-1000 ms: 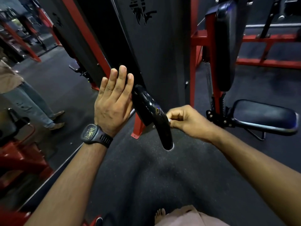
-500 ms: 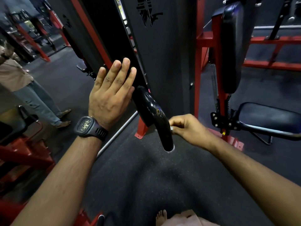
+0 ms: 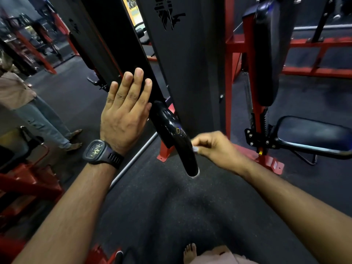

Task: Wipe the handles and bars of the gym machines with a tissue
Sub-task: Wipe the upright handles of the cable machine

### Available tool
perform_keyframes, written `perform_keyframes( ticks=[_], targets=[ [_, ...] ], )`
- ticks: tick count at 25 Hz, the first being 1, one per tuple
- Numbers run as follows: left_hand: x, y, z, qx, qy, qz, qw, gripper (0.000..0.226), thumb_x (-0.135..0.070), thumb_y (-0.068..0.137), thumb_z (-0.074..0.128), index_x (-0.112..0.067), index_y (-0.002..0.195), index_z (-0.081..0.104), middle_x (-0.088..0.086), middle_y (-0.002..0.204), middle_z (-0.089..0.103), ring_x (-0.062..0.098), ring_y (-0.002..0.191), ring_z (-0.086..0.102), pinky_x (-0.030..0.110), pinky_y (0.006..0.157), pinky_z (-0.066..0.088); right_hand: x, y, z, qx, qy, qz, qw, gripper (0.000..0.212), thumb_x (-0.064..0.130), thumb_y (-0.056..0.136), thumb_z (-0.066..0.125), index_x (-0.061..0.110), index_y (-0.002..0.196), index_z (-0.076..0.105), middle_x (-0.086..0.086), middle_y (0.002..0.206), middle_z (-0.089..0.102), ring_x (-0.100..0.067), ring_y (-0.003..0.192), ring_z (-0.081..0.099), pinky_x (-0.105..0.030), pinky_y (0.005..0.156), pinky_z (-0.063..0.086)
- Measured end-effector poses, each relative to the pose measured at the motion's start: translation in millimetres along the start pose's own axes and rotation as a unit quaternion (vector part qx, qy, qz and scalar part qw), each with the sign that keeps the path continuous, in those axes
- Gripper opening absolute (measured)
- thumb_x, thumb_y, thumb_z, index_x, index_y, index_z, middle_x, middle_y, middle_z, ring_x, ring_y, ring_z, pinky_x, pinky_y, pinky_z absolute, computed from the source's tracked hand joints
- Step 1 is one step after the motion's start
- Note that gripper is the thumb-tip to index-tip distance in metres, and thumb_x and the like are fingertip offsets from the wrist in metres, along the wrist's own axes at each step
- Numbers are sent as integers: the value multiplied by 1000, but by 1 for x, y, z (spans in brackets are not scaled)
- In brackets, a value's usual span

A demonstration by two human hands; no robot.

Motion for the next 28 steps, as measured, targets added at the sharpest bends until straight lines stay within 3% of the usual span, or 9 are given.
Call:
perform_keyframes(
  ticks=[5,7,10,13,16,20,22,25,28],
  targets=[
    [-1,0,0,12,-13,-13,1000,46,-15,104,50,-5,148,40,10,154,24,16,150,-1,41,121,12,-15,-2,7,-14,-17,15,1000,24,-3,89,67,20,88,75,5,91,76,-6,89,72,-23,80,54],
    [0,0,-2,15,-11,-2,1000,46,-16,104,51,-5,148,41,11,154,24,17,150,0,41,121,13,-24,-8,12,-4,-66,28,997,19,1,88,70,19,86,76,6,89,76,-5,87,71,-28,81,55],
    [5,0,-2,17,4,16,1000,47,-18,104,51,-6,148,41,11,155,24,18,150,3,43,120,15,-28,-9,10,-26,-38,62,997,20,-3,88,68,16,88,76,2,91,77,-9,90,72,-29,85,57],
    [3,0,-4,18,4,26,999,47,-18,103,51,-7,148,42,11,155,24,19,150,5,44,119,19,-32,-12,14,-5,-70,67,995,20,2,88,70,21,81,74,9,84,75,-2,82,70,-31,78,56],
    [5,-1,-4,15,7,25,1000,47,-17,103,52,-7,147,42,11,156,26,20,149,10,44,119,19,-29,-23,18,-79,55,108,990,21,-4,91,64,13,90,76,-1,91,77,-10,89,71,-27,83,57],
    [3,-1,-3,20,-5,18,1000,47,-16,103,51,-6,148,42,11,156,25,20,149,8,43,120,17,-7,-25,19,-178,182,76,964,15,-2,90,65,8,97,75,-5,95,76,-10,89,71,-24,81,53],
    [4,0,-2,15,-5,16,1000,47,-16,103,52,-6,148,42,11,156,25,20,150,8,44,120,18,5,-27,20,-208,151,40,965,16,-3,91,65,9,97,75,-3,94,76,-9,89,71,-21,79,54],
    [3,-3,-2,14,-14,9,1000,49,-17,102,53,-7,148,42,10,157,27,22,149,13,46,119,22,20,-31,29,-250,123,-13,960,18,-1,90,65,13,96,75,-4,98,74,-13,95,70,-31,88,56],
    [2,-2,0,7,-17,11,1000,53,-18,99,58,-7,148,41,11,157,28,23,148,17,45,120,21,40,-21,26,-266,72,-102,956,13,-1,88,69,9,94,75,-5,97,70,-13,96,68,-24,88,51]
  ],
)
Point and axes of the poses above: each hand's wrist, its own y-axis towards the middle knuckle, its own z-axis out of the palm, x = y × z, the point moved 4 cm from there along y, towards the middle knuckle
